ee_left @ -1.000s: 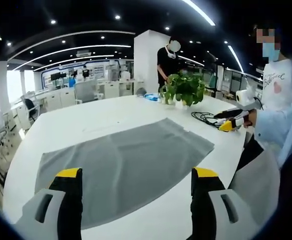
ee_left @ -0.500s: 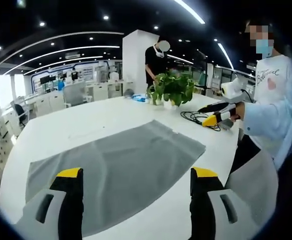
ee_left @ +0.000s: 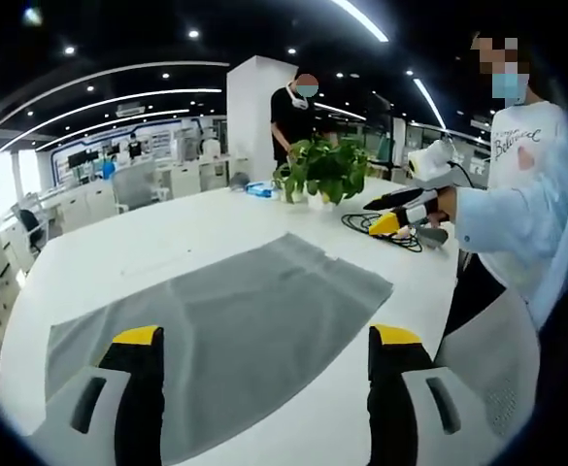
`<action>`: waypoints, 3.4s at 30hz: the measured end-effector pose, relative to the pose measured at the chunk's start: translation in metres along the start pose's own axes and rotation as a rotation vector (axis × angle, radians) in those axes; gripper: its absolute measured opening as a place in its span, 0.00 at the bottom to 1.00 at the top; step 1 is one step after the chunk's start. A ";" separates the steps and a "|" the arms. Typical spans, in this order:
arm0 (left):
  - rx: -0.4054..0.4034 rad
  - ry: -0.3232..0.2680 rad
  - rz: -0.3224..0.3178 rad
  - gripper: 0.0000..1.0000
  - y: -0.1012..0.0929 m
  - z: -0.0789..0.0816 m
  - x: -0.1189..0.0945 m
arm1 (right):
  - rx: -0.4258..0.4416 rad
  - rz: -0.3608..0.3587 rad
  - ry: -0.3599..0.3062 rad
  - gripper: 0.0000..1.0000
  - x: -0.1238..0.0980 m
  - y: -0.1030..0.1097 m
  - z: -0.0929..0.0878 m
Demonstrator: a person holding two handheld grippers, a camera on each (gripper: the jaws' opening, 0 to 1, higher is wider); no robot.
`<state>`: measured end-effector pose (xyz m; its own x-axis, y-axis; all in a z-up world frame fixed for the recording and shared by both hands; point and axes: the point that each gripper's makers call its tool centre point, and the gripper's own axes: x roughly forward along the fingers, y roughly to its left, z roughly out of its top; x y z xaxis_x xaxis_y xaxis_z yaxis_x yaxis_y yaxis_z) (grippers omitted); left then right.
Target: Fold the towel on the table until its edges align and the towel forms a compact rectangular stack.
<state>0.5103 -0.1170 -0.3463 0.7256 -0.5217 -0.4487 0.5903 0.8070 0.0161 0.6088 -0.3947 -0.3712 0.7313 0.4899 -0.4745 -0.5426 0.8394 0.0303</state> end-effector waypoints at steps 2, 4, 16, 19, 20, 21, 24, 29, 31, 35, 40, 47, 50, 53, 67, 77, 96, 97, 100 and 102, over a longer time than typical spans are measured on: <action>0.000 0.002 -0.005 0.90 -0.002 0.000 0.002 | -0.008 0.002 -0.001 0.84 0.006 -0.003 0.003; 0.000 0.002 -0.009 0.90 -0.004 0.000 0.003 | -0.015 0.004 -0.001 0.84 0.008 -0.006 0.006; 0.009 0.004 -0.034 0.90 -0.014 0.002 0.005 | -0.026 0.013 0.005 0.84 0.016 -0.009 0.016; 0.014 0.009 -0.045 0.89 -0.017 0.000 0.008 | -0.030 0.011 0.005 0.84 0.019 -0.010 0.018; 0.015 0.009 -0.046 0.90 -0.017 0.001 0.009 | -0.030 0.010 0.005 0.84 0.020 -0.011 0.019; 0.014 0.008 -0.047 0.89 -0.018 0.001 0.010 | -0.030 0.010 0.006 0.84 0.021 -0.011 0.020; 0.017 0.001 -0.057 0.89 -0.021 0.004 0.012 | -0.036 0.006 0.013 0.84 0.020 -0.010 0.021; 0.021 -0.012 -0.057 0.89 -0.022 0.009 0.013 | -0.035 -0.003 0.019 0.83 0.022 -0.011 0.021; 0.033 -0.023 -0.057 0.88 -0.024 0.014 0.013 | -0.026 -0.009 0.022 0.83 0.022 -0.011 0.022; 0.045 -0.035 -0.070 0.88 -0.024 0.018 0.014 | -0.009 -0.019 0.025 0.83 0.024 -0.013 0.022; 0.060 -0.042 -0.098 0.87 -0.030 0.024 0.017 | 0.009 -0.032 0.023 0.82 0.024 -0.014 0.024; 0.066 -0.049 -0.124 0.87 -0.046 0.032 0.028 | -0.005 -0.038 0.043 0.82 0.029 -0.026 0.026; 0.060 -0.049 -0.121 0.87 -0.051 0.035 0.031 | -0.014 -0.023 0.050 0.82 0.035 -0.031 0.025; 0.053 -0.049 -0.118 0.87 -0.064 0.037 0.035 | -0.024 -0.007 0.057 0.82 0.042 -0.036 0.025; 0.052 -0.029 -0.106 0.86 -0.101 0.046 0.069 | -0.059 0.081 0.059 0.82 0.073 -0.046 0.033; 0.050 -0.025 -0.108 0.85 -0.117 0.049 0.090 | -0.080 0.118 0.085 0.81 0.089 -0.058 0.028; 0.089 -0.023 -0.172 0.83 -0.153 0.052 0.129 | -0.070 0.138 0.103 0.80 0.108 -0.082 0.028; 0.096 -0.023 -0.179 0.83 -0.157 0.051 0.132 | -0.070 0.138 0.108 0.80 0.112 -0.086 0.027; 0.109 -0.019 -0.191 0.82 -0.162 0.047 0.142 | -0.072 0.136 0.120 0.79 0.117 -0.091 0.024; 0.108 -0.025 -0.198 0.80 -0.165 0.047 0.148 | -0.072 0.135 0.128 0.78 0.122 -0.095 0.021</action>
<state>0.5367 -0.3402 -0.3738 0.5996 -0.6750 -0.4300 0.7556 0.6545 0.0261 0.7581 -0.4097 -0.4138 0.5934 0.5593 -0.5789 -0.6642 0.7465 0.0404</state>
